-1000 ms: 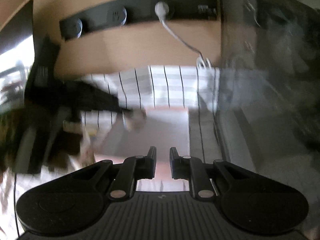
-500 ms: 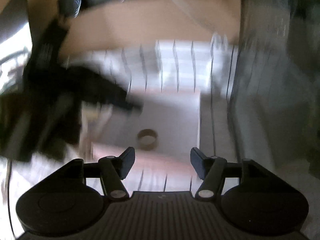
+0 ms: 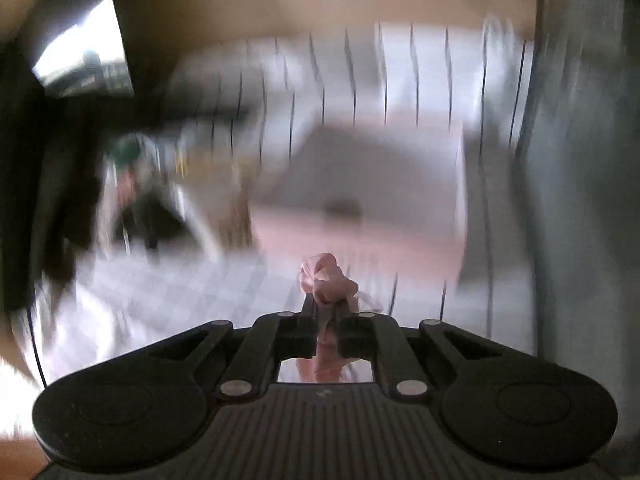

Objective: Organize soft objects
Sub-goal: 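Carry both items over the pink box and open both tools to drop them inside, then grasp the black plush bear with the right tool while the left tool reaches the clothes pile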

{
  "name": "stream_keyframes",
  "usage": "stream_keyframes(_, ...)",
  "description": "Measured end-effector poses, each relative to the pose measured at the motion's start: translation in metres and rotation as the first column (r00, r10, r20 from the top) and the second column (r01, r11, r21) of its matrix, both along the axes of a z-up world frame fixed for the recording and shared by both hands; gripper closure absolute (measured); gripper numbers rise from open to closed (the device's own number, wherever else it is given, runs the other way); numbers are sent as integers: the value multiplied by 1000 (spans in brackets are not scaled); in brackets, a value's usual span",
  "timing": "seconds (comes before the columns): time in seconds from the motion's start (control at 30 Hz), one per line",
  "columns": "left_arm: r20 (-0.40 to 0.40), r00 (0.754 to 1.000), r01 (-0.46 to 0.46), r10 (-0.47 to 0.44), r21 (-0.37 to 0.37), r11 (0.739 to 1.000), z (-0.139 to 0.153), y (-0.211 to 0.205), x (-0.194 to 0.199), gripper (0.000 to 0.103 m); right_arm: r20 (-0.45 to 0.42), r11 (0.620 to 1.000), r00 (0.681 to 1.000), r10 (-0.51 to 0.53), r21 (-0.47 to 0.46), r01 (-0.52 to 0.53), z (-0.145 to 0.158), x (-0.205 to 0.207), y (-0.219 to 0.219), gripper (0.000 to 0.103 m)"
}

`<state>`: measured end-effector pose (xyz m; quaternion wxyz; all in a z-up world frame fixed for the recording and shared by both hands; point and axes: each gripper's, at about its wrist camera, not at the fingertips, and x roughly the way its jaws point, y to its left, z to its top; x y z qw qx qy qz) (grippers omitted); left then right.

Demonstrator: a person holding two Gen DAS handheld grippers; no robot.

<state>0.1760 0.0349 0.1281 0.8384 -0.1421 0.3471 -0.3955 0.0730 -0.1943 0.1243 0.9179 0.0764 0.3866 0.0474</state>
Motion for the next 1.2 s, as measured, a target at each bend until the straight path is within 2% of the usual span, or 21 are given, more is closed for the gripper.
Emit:
stream_keyframes(0.07,-24,999,-23,23,4,1000,-7,18,-15,77,99,1000,995,-23,-13,24,33,15,-3,95)
stream_keyframes(0.13,-33,998,-54,56,51,997,-15,32,-26,77,197,998,979,-50,-30,57,64,37,-6,95)
stream_keyframes(0.2,-34,994,-100,104,95,990,-23,48,-34,77,254,996,963,-89,-5,93,85,60,-12,94)
stream_keyframes(0.23,-40,989,-134,140,110,985,-28,60,-39,77,270,995,957,-101,8,103,93,72,-15,90)
stream_keyframes(0.27,-51,983,-170,177,117,978,-31,72,-43,77,276,993,954,-119,20,118,97,84,-18,85)
stream_keyframes(0.33,-70,965,-243,253,121,962,-36,95,-50,77,248,983,951,-183,42,178,99,104,-27,47)
stream_keyframes(0.37,-77,954,-278,289,125,952,-38,106,-53,77,233,978,950,-206,58,198,97,108,-31,41)
stream_keyframes(0.4,-85,941,-316,328,131,940,-41,117,-57,77,228,975,948,-223,79,210,94,108,-34,39)
stream_keyframes(0.47,-104,917,-370,386,143,918,-46,136,-61,77,204,971,952,-230,114,211,84,106,-35,39)
stream_keyframes(0.53,-118,893,-412,433,167,896,-52,151,-65,77,174,973,960,-219,110,202,72,105,-28,39)
stream_keyframes(0.7,-118,842,-489,526,240,838,-65,172,-71,77,135,989,980,-149,5,150,40,82,10,39)
stream_keyframes(0.9,-95,798,-558,596,259,788,-71,200,-71,77,104,997,994,-45,-60,52,19,50,61,39)
stream_keyframes(1.07,-94,776,-588,623,247,770,-74,221,-64,77,64,993,997,48,-107,-41,2,29,110,39)
stream_keyframes(1.2,-111,776,-586,621,238,774,-84,233,-51,77,20,984,994,109,-144,-105,-14,20,150,39)
